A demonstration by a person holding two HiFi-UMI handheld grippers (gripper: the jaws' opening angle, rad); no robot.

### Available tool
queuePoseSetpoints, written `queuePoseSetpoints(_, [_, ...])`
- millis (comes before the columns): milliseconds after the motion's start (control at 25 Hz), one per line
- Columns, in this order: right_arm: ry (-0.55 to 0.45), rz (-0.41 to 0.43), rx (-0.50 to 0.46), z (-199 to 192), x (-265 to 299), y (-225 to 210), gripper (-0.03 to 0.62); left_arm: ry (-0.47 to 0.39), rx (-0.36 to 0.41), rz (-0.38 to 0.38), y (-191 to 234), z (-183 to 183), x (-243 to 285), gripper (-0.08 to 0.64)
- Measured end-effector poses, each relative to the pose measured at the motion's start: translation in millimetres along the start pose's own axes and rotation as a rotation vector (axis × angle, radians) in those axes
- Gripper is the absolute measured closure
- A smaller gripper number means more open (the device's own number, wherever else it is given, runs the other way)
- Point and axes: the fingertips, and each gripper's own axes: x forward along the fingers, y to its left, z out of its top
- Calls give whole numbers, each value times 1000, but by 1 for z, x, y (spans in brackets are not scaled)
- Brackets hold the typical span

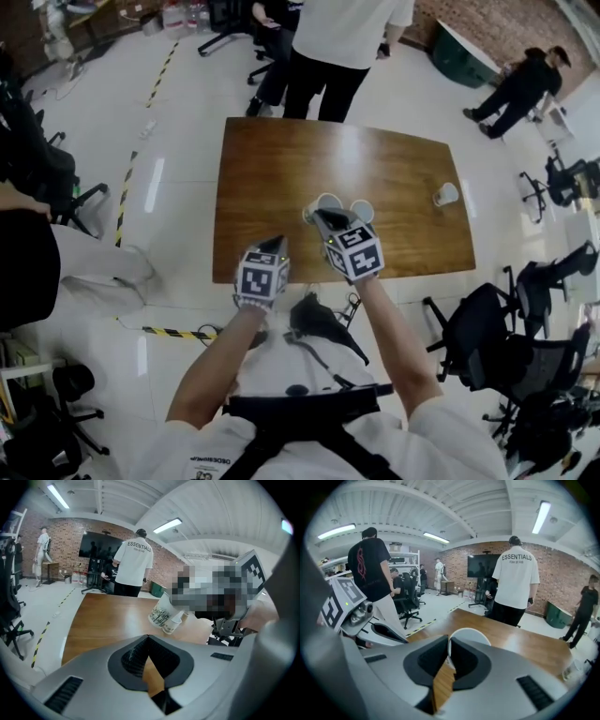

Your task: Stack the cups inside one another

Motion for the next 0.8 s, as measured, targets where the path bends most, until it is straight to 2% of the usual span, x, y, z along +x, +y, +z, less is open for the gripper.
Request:
queuePoseSetpoints(200, [-23, -85, 25, -11, -44, -51, 558, 11, 54, -55, -42, 9, 21, 560])
queuePoseSetpoints(440, [17, -168, -22, -29, -78, -101, 558, 26, 98, -108, -81, 15, 43, 560])
queuePoseSetpoints(640, [66, -186, -77, -39, -86, -126, 558, 41, 103, -122, -97, 16, 58, 560])
queuePoseSetpoints(800, [106, -165, -122, -46, -78, -134, 558, 40, 87, -127, -103, 19, 67, 560])
